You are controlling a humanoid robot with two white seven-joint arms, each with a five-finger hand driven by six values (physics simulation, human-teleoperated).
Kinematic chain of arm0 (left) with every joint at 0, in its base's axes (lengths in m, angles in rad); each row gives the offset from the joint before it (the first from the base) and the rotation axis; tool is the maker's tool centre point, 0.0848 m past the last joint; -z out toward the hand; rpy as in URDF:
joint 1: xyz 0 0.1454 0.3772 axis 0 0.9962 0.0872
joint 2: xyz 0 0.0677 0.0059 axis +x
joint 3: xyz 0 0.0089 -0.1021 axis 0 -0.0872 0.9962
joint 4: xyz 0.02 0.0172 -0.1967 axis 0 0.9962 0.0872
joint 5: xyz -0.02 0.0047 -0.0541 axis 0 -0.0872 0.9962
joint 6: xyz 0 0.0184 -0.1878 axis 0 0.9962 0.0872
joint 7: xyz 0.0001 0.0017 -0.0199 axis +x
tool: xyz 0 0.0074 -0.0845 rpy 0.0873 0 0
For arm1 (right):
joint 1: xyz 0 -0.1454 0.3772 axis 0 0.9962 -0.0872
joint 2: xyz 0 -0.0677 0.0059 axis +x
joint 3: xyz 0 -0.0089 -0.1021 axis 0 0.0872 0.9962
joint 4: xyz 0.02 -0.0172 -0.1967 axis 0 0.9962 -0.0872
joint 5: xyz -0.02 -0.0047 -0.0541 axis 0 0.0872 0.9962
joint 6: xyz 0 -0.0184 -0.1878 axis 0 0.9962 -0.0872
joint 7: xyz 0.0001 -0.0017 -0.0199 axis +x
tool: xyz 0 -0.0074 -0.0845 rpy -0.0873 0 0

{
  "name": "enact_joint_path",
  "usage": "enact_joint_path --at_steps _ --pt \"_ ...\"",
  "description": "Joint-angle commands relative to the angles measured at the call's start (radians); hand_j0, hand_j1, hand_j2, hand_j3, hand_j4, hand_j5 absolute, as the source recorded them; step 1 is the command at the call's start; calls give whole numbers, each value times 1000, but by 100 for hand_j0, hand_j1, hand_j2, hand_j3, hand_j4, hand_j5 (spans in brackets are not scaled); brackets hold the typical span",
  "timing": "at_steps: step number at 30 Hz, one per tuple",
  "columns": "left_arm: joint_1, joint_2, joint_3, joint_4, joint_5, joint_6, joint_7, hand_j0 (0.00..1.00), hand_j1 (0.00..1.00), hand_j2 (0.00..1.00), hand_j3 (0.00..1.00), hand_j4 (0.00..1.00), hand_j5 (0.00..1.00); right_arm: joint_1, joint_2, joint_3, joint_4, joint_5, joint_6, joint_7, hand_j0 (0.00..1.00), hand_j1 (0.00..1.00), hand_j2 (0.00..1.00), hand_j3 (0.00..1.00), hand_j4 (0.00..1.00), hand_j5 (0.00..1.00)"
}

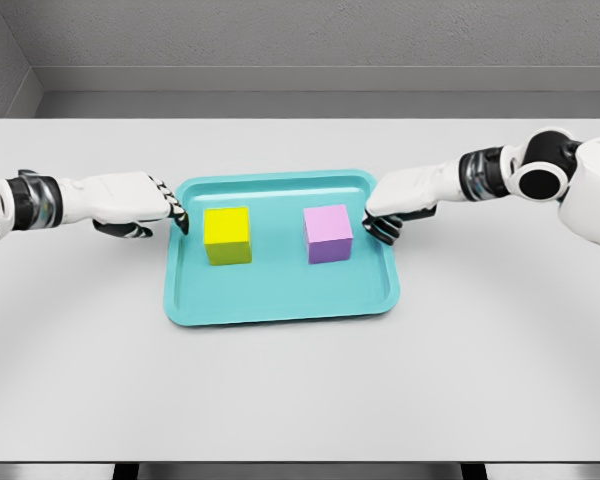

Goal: Push two cubes

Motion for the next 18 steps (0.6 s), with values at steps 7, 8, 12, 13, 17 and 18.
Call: enact_joint_path --at_steps 7,8,12,13,17,18 --pt "-11 -11 -21 -16 3 2 0 65 65 65 65 65 65 -6 19 22 21 -3 2 0 15 15 15 15 15 15" --pt "-11 -8 -19 -14 3 2 0 65 65 65 65 65 65 -6 23 22 22 -3 2 0 15 15 15 15 15 15" --pt "-11 -17 -21 -1 3 2 0 65 65 65 65 65 65 -14 28 29 24 -3 2 0 15 15 15 15 15 15" --pt "-11 -23 -21 6 3 2 0 65 65 65 65 65 65 -14 28 32 24 -3 2 0 15 15 15 15 15 15" --pt "-11 -29 -21 32 3 2 0 65 65 65 65 65 65 -20 28 35 24 -3 2 0 14 14 14 14 14 14" --pt "-11 -29 -21 32 2 2 0 65 65 65 65 65 65 -21 31 35 25 -3 2 0 14 14 14 14 14 14"
